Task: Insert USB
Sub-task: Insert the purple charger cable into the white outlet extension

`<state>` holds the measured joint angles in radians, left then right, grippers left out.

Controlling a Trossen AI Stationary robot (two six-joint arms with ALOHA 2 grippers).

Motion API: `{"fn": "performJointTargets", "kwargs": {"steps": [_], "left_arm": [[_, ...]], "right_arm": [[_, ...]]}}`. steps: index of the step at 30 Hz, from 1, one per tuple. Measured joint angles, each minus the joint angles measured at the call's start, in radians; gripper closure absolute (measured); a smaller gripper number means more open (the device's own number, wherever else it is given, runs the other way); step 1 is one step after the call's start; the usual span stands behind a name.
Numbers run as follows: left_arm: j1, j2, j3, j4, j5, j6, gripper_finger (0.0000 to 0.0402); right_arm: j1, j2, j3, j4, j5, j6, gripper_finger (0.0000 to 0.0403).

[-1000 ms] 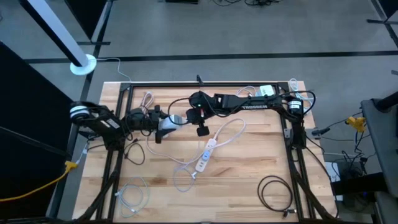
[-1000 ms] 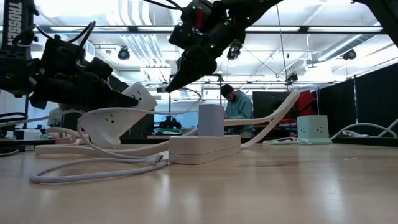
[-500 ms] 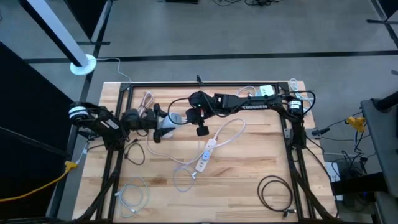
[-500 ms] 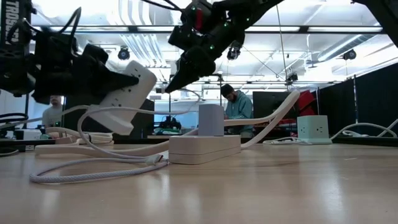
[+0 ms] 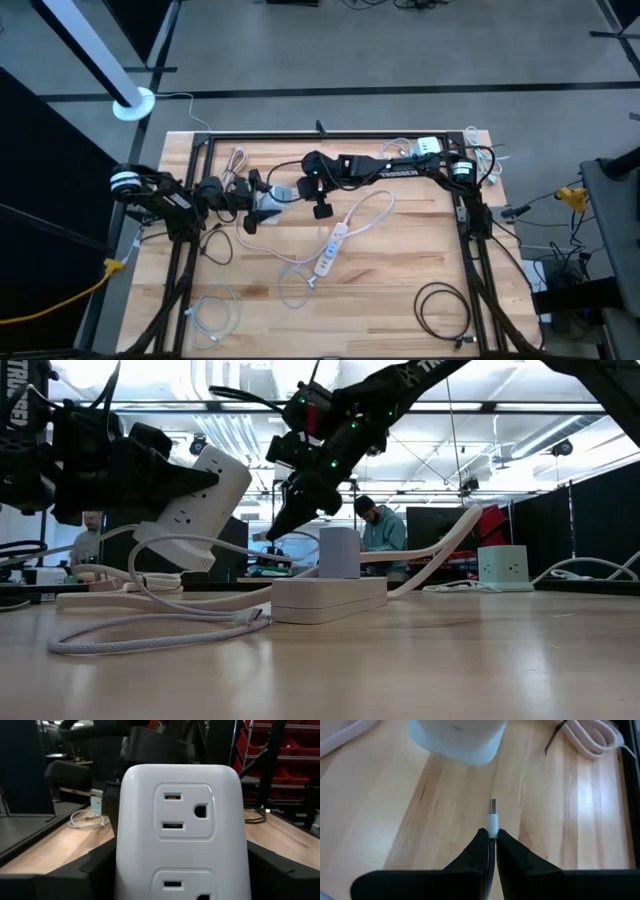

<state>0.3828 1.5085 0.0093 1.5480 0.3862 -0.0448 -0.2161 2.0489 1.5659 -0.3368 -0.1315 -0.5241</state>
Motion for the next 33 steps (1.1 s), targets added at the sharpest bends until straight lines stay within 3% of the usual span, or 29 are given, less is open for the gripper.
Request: {"fn": "performJointTargets", "kwargs": {"steps": [5,9,12,16,22,27,33], "left_arm": [[0.000,0.000,0.002,-0.054,-0.003,0.001,0.0107],[0.000,0.009,0.019,-0.097,-0.013,0.001,0.0107],[0.000,0.015,0.050,-0.153,-0.006,0.008,0.0107],[-0.003,0.016,0.084,-0.152,0.038,0.006,0.0107],[-0.003,0.016,0.088,-0.184,0.060,-0.037,0.0107],[-0.014,0.017,0.089,-0.229,0.128,-0.069,0.0107],[-0.050,0.016,0.089,-0.229,0.145,-0.070,0.0107]], "right_arm": [[0.008,-0.007,0.046,-0.205,0.000,-0.050,0.0392],[0.023,-0.008,0.073,-0.267,-0.050,-0.092,0.0392],[0.044,-0.008,0.095,-0.261,-0.115,-0.178,0.0392],[0.078,-0.009,0.099,-0.272,-0.123,-0.334,0.0392],[0.114,-0.009,0.099,-0.267,-0.041,-0.508,0.0392],[0.124,-0.009,0.099,-0.196,-0.022,-0.617,0.0392],[0.126,-0.010,0.123,-0.183,-0.033,-0.626,0.0393]]}}
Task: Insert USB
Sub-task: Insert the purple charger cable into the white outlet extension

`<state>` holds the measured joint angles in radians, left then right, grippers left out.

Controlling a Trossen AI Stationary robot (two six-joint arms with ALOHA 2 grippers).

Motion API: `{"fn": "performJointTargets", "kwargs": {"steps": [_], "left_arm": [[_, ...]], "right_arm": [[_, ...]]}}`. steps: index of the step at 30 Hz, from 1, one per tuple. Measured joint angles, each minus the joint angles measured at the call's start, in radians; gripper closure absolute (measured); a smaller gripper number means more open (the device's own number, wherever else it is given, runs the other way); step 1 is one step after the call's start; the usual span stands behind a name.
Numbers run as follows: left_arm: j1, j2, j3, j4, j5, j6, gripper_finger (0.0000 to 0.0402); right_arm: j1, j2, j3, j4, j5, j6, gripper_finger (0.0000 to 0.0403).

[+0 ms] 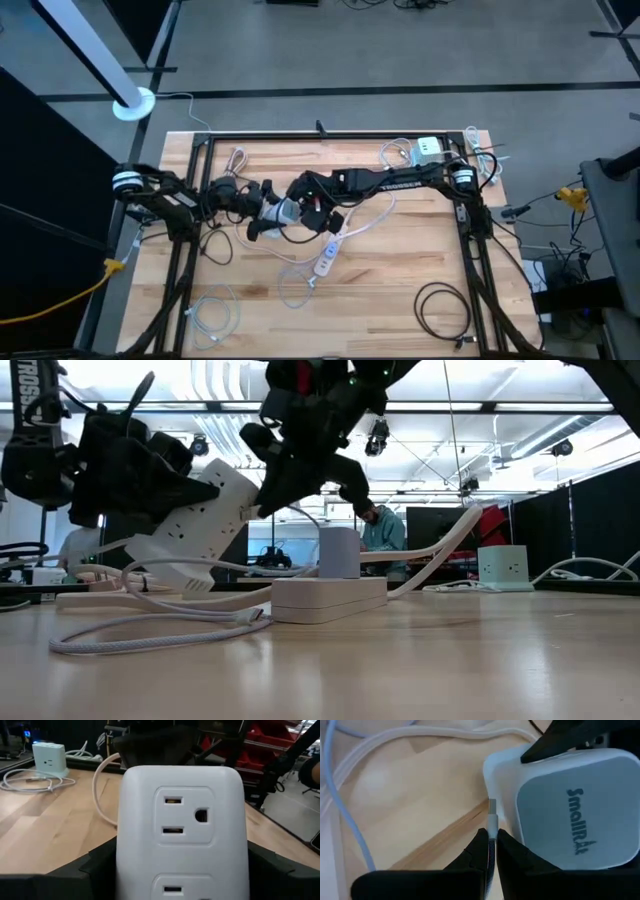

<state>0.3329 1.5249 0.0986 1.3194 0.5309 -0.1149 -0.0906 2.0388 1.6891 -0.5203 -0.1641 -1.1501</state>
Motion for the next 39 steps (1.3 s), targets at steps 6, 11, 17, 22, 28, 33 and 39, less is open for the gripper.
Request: {"fn": "performJointTargets", "kwargs": {"steps": [6,11,17,22,28,33,39], "left_arm": [[-0.005,-0.002,0.000,0.011,0.011,-0.012,0.0107],[-0.006,-0.003,0.000,0.013,0.011,-0.015,0.0107],[-0.006,-0.002,0.000,0.007,0.008,-0.005,0.0107],[-0.007,-0.002,0.000,0.000,0.007,-0.003,0.0107],[-0.007,0.000,0.000,-0.015,0.005,-0.006,0.0107],[-0.007,0.000,0.000,-0.020,-0.004,-0.007,0.0094],[-0.006,0.000,0.000,-0.029,-0.013,0.001,0.0092]], "right_arm": [[-0.001,0.000,0.052,-0.033,-0.030,-0.004,0.0393],[-0.001,0.000,0.060,-0.040,-0.031,-0.003,0.0393],[0.000,0.000,0.068,-0.045,-0.035,0.000,0.0393],[0.000,0.004,0.071,-0.045,-0.048,0.000,0.0393],[0.000,0.017,0.073,-0.045,-0.051,-0.002,0.0393],[0.003,0.019,0.077,-0.054,-0.052,-0.002,0.0393],[0.029,0.019,0.080,-0.092,-0.054,-0.024,0.0393]]}}
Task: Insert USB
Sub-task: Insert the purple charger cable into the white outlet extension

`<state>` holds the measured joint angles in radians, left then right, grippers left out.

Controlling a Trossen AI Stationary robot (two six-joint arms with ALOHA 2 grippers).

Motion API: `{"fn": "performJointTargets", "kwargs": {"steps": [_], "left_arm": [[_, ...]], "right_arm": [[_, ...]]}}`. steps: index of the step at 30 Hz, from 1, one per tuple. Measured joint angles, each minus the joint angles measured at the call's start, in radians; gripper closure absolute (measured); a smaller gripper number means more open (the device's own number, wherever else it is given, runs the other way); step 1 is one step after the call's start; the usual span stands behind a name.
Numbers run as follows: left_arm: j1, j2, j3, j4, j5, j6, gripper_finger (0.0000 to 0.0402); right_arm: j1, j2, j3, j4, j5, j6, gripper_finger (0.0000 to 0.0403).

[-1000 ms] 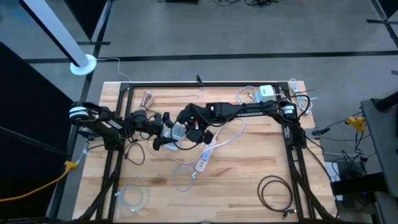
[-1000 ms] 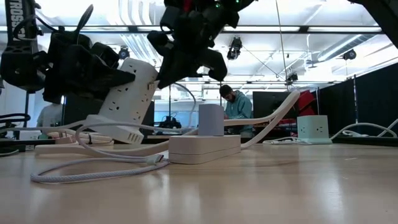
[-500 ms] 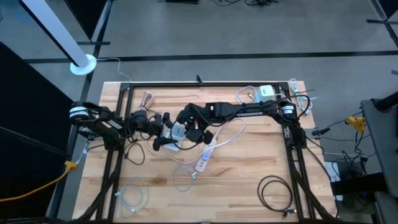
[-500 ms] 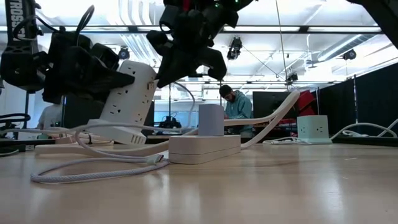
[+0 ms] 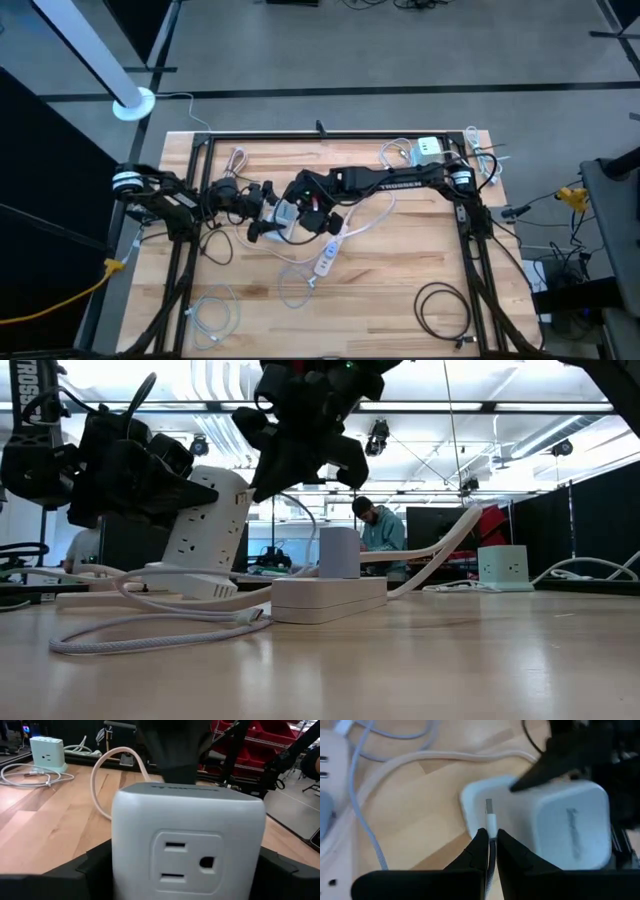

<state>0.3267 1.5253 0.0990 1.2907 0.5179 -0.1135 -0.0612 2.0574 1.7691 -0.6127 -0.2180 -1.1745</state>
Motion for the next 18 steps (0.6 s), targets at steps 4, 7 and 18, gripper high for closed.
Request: {"fn": "performJointTargets", "kwargs": {"steps": [4,7,18], "left_arm": [[0.000,0.000,0.000,-0.001,0.005,0.000,0.0091],[0.000,0.000,0.000,-0.005,0.009,0.000,0.0091],[-0.004,0.000,0.000,-0.013,0.020,-0.001,0.0090]], "right_arm": [[0.021,0.005,-0.001,0.010,0.000,-0.041,0.0393],[0.024,0.008,-0.003,0.047,-0.002,-0.042,0.0393],[0.014,0.011,0.012,0.102,-0.006,-0.041,0.0394]]}}
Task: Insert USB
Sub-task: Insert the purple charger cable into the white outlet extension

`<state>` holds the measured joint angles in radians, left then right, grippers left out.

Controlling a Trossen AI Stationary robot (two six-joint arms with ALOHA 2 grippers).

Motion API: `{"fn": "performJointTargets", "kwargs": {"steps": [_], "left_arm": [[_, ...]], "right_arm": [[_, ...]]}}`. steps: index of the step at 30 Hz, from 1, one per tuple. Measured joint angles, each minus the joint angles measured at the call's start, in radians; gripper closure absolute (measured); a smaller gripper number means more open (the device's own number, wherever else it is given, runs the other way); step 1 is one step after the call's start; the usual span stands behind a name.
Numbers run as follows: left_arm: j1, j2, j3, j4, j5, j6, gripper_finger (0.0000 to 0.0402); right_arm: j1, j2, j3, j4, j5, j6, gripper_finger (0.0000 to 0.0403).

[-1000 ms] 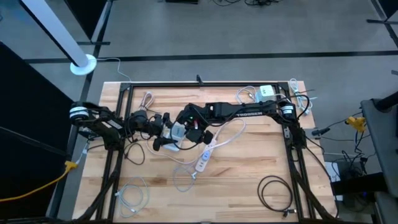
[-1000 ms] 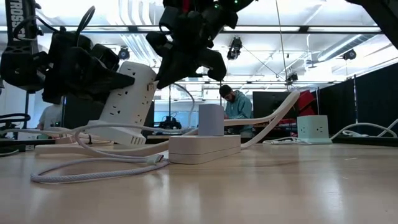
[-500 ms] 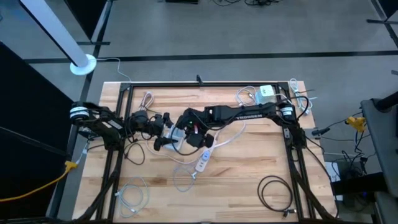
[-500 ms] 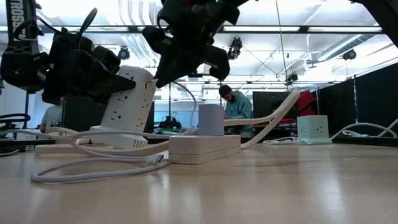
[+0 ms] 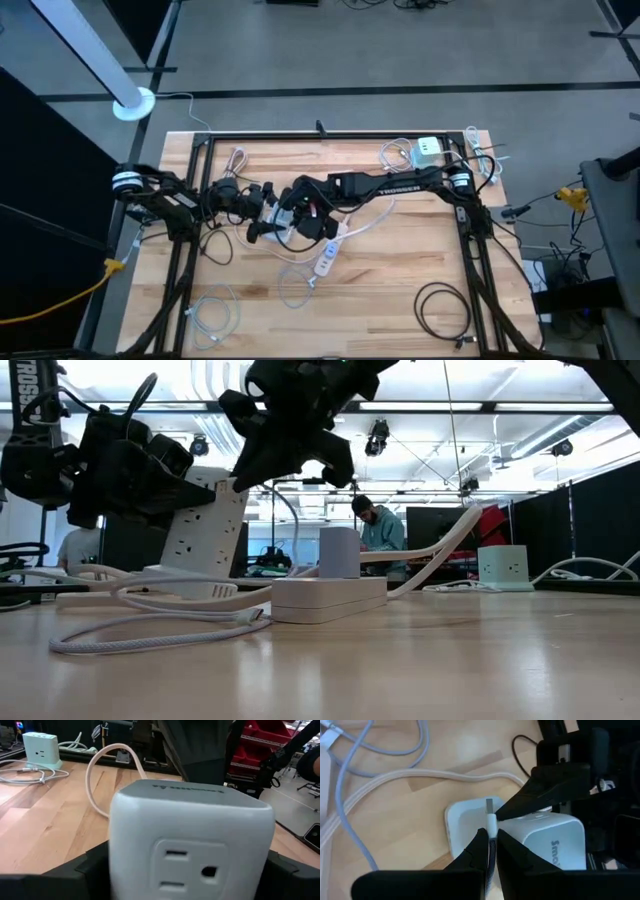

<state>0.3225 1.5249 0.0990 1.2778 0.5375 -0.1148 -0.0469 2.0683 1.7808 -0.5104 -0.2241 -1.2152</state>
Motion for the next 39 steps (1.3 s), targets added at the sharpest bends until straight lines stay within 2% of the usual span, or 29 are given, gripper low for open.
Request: {"fn": "performJointTargets", "kwargs": {"steps": [8,18,24,27,30,36,39], "left_arm": [[-0.002,0.000,0.000,-0.001,0.022,0.000,0.0090],[-0.002,-0.008,0.000,-0.077,0.071,0.011,0.0089],[-0.002,-0.009,-0.002,-0.104,0.073,0.131,0.0095],[-0.002,-0.008,-0.002,-0.122,0.072,0.224,0.0113],[-0.002,-0.008,-0.002,-0.118,0.073,0.263,0.0114],[0.005,-0.012,-0.006,-0.108,0.086,0.280,0.0114],[0.007,-0.018,-0.009,-0.094,0.050,0.271,0.0114]], "right_arm": [[-0.021,0.017,0.026,0.023,-0.034,0.042,0.0394],[-0.013,0.010,0.027,-0.077,-0.036,0.123,0.0394],[-0.007,0.008,0.027,-0.081,-0.037,0.181,0.0394],[-0.007,0.009,0.027,-0.080,-0.036,0.266,0.0394],[-0.010,0.016,0.026,-0.078,-0.037,0.451,0.0394],[-0.015,0.021,-0.021,-0.088,-0.038,0.698,0.0394],[-0.015,0.030,-0.034,-0.072,-0.019,0.796,0.0394]]}}
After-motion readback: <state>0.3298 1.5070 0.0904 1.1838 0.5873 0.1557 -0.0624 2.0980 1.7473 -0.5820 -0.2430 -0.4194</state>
